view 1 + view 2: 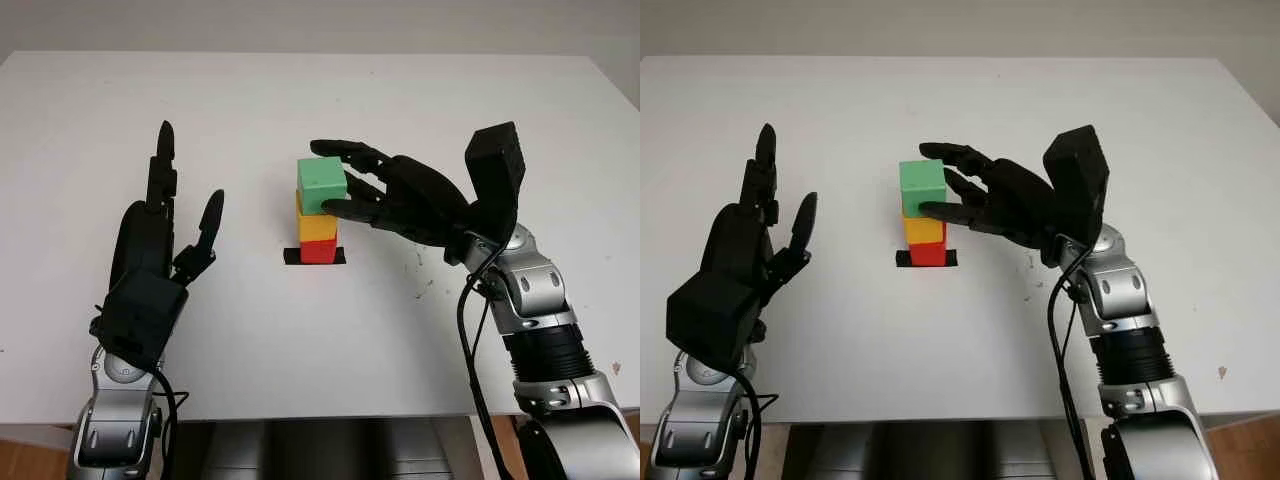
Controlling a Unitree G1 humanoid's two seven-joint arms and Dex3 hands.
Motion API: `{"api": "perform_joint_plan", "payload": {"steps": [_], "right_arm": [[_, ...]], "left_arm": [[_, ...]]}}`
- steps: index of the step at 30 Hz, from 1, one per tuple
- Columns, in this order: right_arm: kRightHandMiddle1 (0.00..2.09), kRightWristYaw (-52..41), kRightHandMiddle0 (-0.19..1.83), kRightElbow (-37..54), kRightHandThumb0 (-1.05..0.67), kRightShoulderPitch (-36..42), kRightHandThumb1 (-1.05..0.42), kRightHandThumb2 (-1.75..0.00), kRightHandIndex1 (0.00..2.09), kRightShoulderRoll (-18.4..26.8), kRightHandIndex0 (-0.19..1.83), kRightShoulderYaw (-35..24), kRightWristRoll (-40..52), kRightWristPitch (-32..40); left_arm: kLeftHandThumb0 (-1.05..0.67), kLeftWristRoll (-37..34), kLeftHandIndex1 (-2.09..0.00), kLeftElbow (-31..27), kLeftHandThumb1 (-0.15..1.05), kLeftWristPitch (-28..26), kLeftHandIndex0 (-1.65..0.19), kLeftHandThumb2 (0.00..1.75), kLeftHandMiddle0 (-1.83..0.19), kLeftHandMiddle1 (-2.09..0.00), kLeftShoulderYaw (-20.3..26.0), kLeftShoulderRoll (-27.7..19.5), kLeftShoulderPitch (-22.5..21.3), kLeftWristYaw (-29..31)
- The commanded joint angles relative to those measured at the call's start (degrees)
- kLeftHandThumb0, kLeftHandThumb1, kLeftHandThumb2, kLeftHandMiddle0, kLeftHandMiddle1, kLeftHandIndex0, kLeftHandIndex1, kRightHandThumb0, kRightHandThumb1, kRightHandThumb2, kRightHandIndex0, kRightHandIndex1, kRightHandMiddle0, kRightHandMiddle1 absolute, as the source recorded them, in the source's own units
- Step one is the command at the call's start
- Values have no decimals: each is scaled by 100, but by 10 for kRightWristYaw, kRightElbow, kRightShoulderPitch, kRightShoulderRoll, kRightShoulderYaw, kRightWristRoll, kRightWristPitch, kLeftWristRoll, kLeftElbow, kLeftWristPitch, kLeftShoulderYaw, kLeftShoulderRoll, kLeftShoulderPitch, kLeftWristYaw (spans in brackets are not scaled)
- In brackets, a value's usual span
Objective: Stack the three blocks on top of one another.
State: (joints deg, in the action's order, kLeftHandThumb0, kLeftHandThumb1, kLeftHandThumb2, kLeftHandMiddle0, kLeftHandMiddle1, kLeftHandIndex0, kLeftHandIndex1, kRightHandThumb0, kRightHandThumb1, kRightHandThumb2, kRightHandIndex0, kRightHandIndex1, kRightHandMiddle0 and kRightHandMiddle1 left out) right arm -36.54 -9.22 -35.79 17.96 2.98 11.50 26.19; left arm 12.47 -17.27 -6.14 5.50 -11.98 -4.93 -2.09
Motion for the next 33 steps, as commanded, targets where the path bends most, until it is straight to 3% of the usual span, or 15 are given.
{"api": "perform_joint_plan", "payload": {"steps": [1,10,12,15,18,26,33], "right_arm": [[0,-12,-19,12,-70,4,-87,-5,0,10,-19,2,5,-2],[0,-34,-19,46,-89,31,-89,-7,0,3,-19,-31,42,-60],[0,8,-19,70,-95,45,-100,-18,0,-9,-19,-45,29,-102],[0,98,-19,89,-83,59,-104,-54,0,-46,-19,-76,22,-154],[0,152,-19,64,-74,53,-105,-64,0,-63,-19,-91,14,-183],[0,213,-19,-30,-76,20,-105,-71,0,-61,-19,-97,-5,-166],[0,253,-19,-50,-78,18,-105,-70,0,-75,-19,-101,-4,-144]], "left_arm": [[-70,-1,-5,1,105,6,11,56,14,-5,3,-1,3,0],[-70,-4,-5,0,105,2,11,56,15,-5,5,-1,3,-2],[-70,-8,-5,1,105,1,11,56,15,-5,7,0,2,-1],[-71,-6,-5,6,105,-2,11,56,15,-5,8,-3,-2,-1],[-71,-15,-5,16,105,4,11,55,15,-5,12,-2,-10,1],[-70,-81,-5,23,105,-9,13,53,17,-5,40,-7,-32,27],[-71,-138,-5,52,105,-21,13,52,18,-4,76,-17,-63,46]]}}
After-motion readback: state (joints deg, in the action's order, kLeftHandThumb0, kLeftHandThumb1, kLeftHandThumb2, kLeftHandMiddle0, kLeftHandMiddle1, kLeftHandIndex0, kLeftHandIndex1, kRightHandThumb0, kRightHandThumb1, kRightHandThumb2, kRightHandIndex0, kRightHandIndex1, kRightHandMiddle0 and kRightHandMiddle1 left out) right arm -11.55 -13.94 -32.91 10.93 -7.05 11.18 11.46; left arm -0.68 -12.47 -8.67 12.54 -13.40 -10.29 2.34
